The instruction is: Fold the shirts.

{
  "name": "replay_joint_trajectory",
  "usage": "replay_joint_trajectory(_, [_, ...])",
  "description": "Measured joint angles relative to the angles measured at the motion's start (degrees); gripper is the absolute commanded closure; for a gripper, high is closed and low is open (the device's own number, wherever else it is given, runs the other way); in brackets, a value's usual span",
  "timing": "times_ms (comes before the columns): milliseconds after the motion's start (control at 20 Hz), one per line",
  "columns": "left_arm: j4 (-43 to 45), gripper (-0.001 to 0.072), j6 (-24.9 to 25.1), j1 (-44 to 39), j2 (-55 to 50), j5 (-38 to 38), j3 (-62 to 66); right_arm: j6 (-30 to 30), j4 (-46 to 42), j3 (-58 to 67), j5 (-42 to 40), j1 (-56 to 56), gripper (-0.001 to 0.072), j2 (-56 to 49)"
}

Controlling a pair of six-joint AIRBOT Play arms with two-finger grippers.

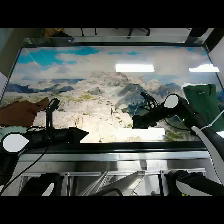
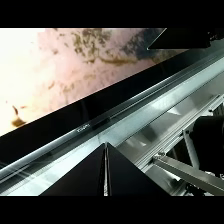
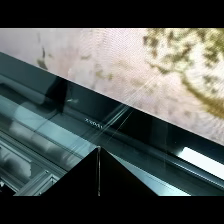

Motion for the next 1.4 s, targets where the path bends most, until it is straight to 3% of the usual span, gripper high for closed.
replay_joint_trajectory(900, [0.0, 0.0692, 0.0, 0.0, 0.0, 0.1, 0.0, 0.0, 0.0, 0.0, -1.1, 0.0, 0.0692, 0.0])
replay_joint_trajectory(1150, [0.1, 0.0693, 0.1, 0.2, 0.0, 5.1, 0.0, 0.0, 0.0, 0.0, -2.2, 0.0, 0.0692, -0.2])
replay_joint_trajectory(1350, [6.0, 0.0687, 1.0, 3.4, 0.0, 9.3, 0.3, 0.0, 0.0, 0.0, -3.4, 0.0, 0.0691, -1.7])
replay_joint_trajectory(1400, [9.4, 0.0421, 1.2, 5.3, 0.0, 9.9, 0.8, 0.0, 0.1, 0.0, -3.6, 0.0, 0.0685, -2.3])
